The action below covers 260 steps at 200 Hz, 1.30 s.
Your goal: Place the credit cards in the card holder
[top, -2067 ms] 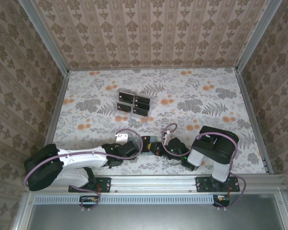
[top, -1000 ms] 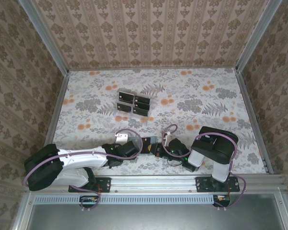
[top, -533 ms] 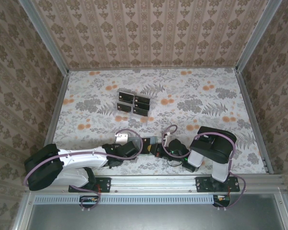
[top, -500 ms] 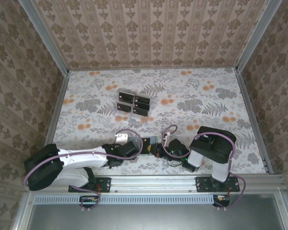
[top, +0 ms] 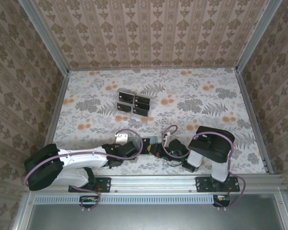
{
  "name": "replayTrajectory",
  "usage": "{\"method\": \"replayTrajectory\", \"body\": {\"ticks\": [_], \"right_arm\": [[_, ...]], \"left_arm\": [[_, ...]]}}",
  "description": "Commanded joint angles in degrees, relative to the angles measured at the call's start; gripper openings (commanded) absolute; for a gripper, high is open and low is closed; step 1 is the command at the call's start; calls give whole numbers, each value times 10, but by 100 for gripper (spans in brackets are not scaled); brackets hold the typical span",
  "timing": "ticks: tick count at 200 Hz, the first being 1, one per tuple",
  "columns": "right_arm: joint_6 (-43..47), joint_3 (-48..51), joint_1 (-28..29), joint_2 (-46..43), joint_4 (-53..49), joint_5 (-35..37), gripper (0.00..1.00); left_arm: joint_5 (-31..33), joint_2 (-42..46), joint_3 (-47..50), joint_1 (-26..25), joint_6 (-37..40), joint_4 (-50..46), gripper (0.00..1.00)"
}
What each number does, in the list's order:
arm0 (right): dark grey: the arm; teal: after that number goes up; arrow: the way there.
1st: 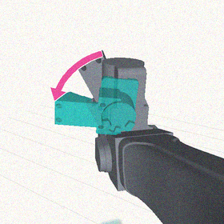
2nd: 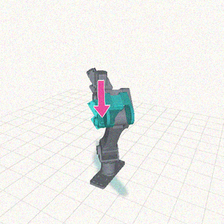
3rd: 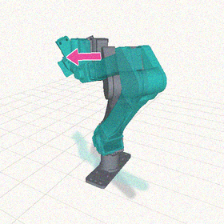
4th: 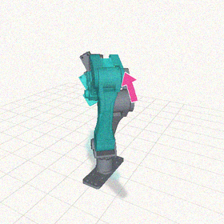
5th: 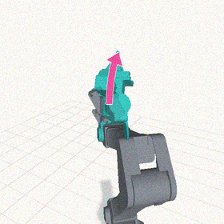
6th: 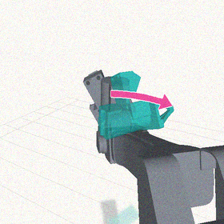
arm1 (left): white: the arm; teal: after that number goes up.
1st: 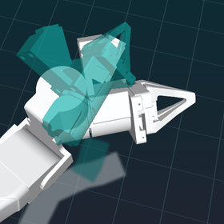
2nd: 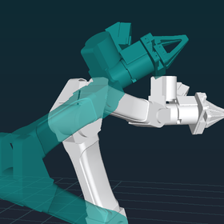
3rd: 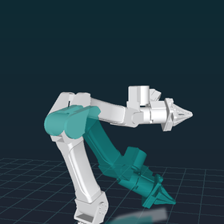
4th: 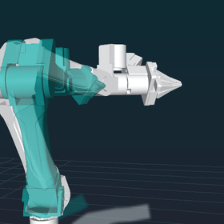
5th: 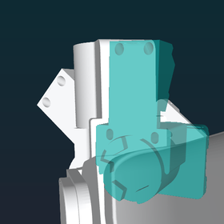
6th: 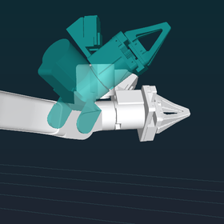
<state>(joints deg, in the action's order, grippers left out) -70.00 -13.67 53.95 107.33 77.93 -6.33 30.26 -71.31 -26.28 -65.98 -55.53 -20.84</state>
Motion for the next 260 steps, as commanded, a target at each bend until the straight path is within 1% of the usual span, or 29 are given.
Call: {"method": "replayTrajectory", "body": {"ticks": [1, 45, 101, 205, 219, 238, 260], "right_arm": [[-16, 7, 6, 16, -28, -13, 0], [-25, 11, 6, 10, -30, -17, 0], [-31, -9, 7, 44, -29, -31, 0], [-32, -27, 2, 73, -37, -53, 0], [-30, -31, -4, 66, -56, -62, 7], [-20, -44, -9, 45, -97, -79, 21], [2, -64, -12, 8, -184, -91, 34]], "left_arm": [[3, -8, 5, -6, -6, -33, 100], [4, -8, 4, -6, -6, -34, 100], [2, -8, 5, -6, -6, -32, 100], [3, -4, 5, -7, -5, -31, 100], [5, 1, 5, -7, -9, -36, 100], [5, 13, 4, -7, -14, -43, 100], [4, 38, 9, -3, -20, -48, 100]]}}
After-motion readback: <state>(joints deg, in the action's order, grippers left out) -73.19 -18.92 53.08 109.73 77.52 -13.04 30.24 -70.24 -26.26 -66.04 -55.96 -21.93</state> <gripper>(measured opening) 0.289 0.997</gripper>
